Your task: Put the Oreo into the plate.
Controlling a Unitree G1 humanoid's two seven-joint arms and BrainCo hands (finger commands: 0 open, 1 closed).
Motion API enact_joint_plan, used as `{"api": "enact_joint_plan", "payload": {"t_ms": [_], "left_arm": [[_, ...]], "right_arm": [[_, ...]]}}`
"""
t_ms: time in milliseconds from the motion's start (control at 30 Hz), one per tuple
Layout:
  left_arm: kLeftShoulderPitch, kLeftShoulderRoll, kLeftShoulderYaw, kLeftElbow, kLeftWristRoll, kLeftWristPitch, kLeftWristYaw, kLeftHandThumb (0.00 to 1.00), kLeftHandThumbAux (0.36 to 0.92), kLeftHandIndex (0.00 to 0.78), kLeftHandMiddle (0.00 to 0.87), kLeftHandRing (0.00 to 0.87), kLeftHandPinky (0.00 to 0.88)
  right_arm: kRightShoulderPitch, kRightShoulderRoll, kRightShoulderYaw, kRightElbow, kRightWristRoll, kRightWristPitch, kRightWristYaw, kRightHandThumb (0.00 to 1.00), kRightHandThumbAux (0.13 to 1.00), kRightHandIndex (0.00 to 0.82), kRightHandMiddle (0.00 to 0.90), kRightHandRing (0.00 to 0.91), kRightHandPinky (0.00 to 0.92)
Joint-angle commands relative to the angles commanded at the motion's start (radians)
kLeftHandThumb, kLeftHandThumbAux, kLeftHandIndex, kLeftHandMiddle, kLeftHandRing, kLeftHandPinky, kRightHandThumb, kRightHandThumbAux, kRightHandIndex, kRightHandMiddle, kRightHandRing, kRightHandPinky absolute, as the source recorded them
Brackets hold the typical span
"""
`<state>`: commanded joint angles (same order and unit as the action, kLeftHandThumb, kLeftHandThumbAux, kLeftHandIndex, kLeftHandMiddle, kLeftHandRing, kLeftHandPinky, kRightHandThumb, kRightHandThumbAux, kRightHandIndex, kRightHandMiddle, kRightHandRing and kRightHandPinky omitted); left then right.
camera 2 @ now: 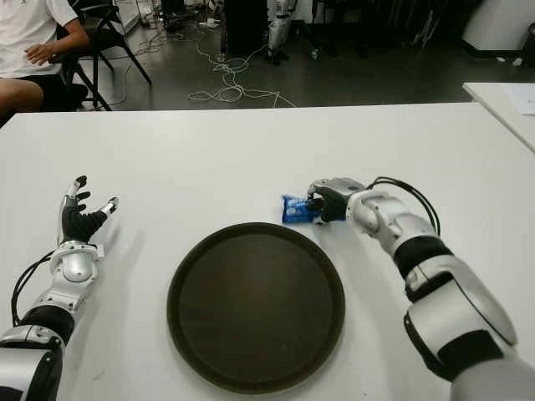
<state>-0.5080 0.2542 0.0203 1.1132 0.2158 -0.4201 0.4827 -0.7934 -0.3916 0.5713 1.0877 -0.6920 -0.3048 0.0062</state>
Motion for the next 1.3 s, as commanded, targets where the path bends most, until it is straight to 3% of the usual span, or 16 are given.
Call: {"api": "enact_joint_plan", "payload": {"t_ms": [133,500,1300], "left_arm": [[0.000,0.000,0.001,0.000,0.000,0.004,0.000,0.239,0.706,0.069,0.125,0.138,0.170],[0.000,0.003,-0.001,0.002,0.002,-0.006,-0.005,0.251,0.708,0.073,0.128,0.146,0.187],[0.000,0.007,-0.006,0.004,0.008,-0.007,-0.004,0.246,0.698,0.071,0.125,0.139,0.169]], "right_arm": [[0.007,0.009,-0.017,0.001,0.006,0.012,-0.041,0.695,0.722,0.430,0.681,0.699,0.714],[0.013,0.024,-0.055,0.025,0.025,0.001,-0.070,0.701,0.720,0.434,0.742,0.744,0.742],[0.012,0.028,-0.072,0.048,0.028,-0.043,-0.072,0.701,0.722,0.434,0.747,0.748,0.737]]}}
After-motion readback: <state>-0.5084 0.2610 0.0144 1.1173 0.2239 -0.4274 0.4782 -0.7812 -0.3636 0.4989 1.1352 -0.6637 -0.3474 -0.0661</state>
